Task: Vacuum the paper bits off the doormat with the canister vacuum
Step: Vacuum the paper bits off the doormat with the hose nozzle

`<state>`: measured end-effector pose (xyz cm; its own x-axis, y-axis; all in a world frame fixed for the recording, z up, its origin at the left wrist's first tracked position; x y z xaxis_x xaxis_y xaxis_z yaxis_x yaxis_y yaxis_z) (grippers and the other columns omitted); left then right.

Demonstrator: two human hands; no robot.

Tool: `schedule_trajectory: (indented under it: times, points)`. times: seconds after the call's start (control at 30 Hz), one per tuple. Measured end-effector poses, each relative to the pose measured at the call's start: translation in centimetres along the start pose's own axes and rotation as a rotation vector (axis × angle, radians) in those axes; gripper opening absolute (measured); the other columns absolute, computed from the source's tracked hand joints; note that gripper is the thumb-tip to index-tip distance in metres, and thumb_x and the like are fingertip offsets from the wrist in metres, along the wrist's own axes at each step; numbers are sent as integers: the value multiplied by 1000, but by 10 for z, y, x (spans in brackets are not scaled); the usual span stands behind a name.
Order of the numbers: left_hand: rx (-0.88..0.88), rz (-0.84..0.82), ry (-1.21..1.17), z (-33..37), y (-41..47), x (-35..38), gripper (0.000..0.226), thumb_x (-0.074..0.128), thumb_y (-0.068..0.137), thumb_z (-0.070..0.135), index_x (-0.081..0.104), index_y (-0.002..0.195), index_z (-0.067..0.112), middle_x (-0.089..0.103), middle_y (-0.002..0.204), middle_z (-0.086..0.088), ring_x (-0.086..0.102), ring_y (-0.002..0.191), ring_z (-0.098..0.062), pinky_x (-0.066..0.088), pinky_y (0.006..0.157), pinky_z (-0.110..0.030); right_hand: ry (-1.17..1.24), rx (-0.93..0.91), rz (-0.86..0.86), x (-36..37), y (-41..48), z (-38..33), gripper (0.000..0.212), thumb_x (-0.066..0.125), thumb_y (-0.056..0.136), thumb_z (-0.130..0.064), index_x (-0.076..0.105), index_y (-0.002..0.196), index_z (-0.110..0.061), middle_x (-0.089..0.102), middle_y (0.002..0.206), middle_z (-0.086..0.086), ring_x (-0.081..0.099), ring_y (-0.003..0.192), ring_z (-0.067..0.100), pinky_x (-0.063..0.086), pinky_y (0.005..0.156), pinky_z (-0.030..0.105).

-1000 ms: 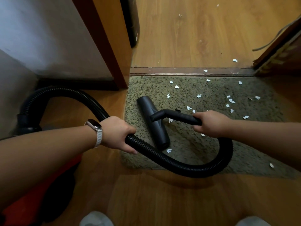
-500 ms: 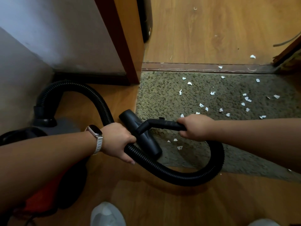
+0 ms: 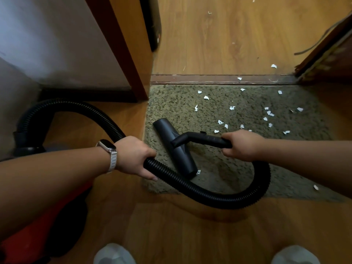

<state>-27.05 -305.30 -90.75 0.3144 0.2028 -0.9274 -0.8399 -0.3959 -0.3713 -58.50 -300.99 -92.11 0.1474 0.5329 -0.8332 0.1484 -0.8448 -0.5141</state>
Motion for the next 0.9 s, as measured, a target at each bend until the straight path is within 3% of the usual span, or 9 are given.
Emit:
schedule_trajectory:
  times: [0.4, 0.67, 0.9]
  points:
    - [-95, 10, -20, -3, 20, -17, 80, 16, 58, 99, 51, 77, 29, 53, 63, 10, 56, 58, -9, 52, 60, -30, 45, 31, 26, -12, 0, 21, 14, 60, 85, -39, 55, 86, -27, 58, 69, -8, 58, 70, 20, 40, 59, 29]
    - [-206, 42, -48, -2, 41, -32, 64, 41, 67, 93, 37, 67, 30, 50, 61, 11, 50, 56, -7, 44, 54, -27, 0, 73, 65, -29, 8, 39, 14, 61, 88, -40, 56, 89, -28, 58, 73, -6, 58, 72, 21, 36, 55, 28]
    - [-231, 45, -87, -1, 55, -35, 68, 32, 61, 97, 42, 69, 30, 54, 63, 11, 52, 56, -4, 49, 55, -27, 83, 200, 107, -32, 4, 73, 13, 62, 86, -40, 55, 85, -30, 59, 74, -7, 59, 71, 20, 39, 56, 27]
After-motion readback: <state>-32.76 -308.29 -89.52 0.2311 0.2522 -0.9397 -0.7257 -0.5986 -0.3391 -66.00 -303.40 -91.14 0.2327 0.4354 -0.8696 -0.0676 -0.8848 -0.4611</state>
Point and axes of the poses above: each hand's wrist, its own y-axis towards the middle knuckle, its own x-axis out of the palm, z = x × y, the point moved 3 cm from there along y, towards the middle knuckle
